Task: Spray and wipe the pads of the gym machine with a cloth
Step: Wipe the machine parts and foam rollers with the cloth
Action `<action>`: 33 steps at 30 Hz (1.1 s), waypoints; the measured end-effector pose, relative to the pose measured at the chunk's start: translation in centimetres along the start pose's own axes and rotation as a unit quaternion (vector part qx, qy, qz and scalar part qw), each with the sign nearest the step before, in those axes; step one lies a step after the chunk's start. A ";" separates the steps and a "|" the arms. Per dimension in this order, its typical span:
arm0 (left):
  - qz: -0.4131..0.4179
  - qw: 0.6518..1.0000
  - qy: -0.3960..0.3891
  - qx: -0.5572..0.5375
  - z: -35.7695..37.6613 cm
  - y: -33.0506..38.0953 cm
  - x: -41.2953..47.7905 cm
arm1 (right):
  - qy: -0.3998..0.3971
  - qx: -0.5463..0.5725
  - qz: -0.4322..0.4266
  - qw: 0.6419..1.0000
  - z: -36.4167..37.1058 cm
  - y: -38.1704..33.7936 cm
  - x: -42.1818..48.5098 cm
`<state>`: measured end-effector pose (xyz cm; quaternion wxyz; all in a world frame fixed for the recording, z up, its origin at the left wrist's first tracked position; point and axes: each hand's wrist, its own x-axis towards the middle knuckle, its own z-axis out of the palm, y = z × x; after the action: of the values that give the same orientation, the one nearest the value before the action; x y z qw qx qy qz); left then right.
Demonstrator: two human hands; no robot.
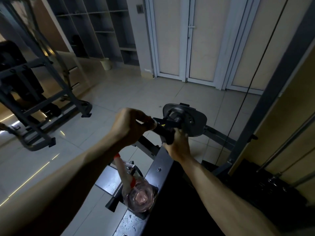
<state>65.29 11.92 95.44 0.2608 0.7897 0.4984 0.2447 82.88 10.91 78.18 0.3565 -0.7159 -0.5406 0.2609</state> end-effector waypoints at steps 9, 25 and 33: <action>0.007 0.999 -0.014 0.032 -0.1 -0.7 1.0 | 0.038 0.157 -0.082 0.983 -1.8 -7.3 -2.2; -0.121 0.973 -0.088 -0.178 -2.5 -4.6 -1.6 | 0.148 0.383 0.341 0.846 -2.4 -9.6 -4.9; -0.146 0.955 -0.091 -0.242 -3.4 -6.3 -1.9 | 0.071 0.559 0.388 0.729 -6.2 -17.5 -5.4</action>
<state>58.22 13.06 93.60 0.5213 0.6408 0.5080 0.2442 75.80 7.08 95.77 0.5973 -0.5513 0.0552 0.5799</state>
